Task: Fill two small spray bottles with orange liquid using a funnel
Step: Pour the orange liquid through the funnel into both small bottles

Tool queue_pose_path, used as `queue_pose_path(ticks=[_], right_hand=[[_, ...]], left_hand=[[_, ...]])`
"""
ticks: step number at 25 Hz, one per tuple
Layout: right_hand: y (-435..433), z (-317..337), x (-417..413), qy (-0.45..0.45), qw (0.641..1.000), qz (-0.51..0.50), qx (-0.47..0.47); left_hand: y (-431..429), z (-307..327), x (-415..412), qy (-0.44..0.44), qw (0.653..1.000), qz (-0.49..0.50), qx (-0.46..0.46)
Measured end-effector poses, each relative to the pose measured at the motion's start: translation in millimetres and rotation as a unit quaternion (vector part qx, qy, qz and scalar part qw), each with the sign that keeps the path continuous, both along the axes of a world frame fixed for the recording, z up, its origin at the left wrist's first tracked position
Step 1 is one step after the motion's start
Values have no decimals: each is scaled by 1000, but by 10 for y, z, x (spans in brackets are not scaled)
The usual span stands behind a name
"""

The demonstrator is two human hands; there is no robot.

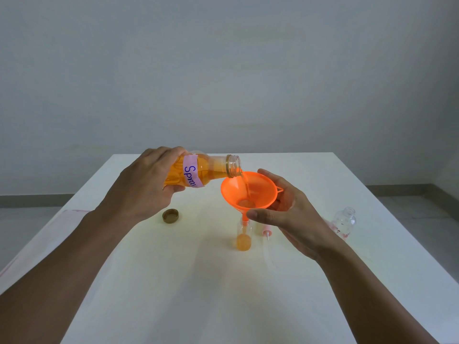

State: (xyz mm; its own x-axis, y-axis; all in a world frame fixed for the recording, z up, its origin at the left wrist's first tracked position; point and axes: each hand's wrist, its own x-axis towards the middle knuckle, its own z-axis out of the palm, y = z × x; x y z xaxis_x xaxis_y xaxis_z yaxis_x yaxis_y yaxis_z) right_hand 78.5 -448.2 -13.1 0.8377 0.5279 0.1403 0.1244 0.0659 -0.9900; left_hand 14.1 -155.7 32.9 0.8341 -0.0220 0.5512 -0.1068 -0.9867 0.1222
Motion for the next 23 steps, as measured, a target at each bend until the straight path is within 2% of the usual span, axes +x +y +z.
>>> queue_pose_path(ticks=[23], right_hand=[[0, -10, 33, 4, 1000, -2, -4]], left_hand=[[-53, -8, -32, 9, 1000, 10, -13]])
